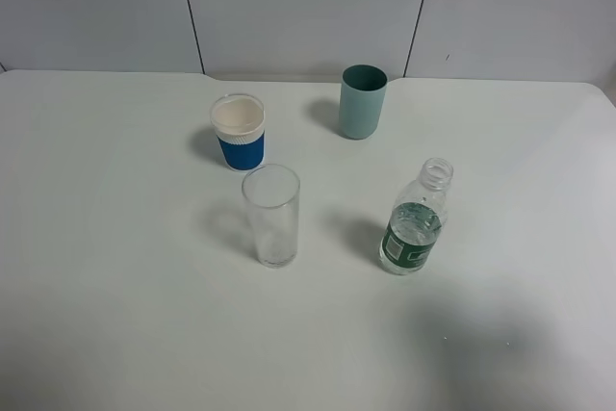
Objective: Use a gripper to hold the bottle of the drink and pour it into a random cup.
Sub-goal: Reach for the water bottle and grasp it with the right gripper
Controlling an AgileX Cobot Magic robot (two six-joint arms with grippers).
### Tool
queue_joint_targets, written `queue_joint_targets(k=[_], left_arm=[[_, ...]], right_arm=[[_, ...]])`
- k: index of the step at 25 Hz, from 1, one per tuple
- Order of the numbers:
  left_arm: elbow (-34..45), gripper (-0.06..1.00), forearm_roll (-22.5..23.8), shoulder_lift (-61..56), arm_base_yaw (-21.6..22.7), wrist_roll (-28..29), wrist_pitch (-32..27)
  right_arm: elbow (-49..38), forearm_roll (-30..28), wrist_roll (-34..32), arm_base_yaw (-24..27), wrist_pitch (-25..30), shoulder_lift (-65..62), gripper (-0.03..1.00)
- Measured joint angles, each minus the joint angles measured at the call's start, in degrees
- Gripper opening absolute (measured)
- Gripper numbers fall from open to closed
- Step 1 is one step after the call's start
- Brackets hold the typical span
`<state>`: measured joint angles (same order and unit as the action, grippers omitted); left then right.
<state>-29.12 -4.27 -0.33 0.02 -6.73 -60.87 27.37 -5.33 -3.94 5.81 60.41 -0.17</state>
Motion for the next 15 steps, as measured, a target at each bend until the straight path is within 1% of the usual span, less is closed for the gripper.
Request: queue_joint_targets(k=[9,15], left_arm=[[0.0,0.99,0.0,0.0,0.0,0.0,0.0],[0.0,0.99,0.0,0.0,0.0,0.0,0.0]], right_arm=[[0.0,0.0,0.0,-0.6,0.0,0.0,0.88],[0.0,0.0,0.0,-5.8,0.0,0.0,0.88]])
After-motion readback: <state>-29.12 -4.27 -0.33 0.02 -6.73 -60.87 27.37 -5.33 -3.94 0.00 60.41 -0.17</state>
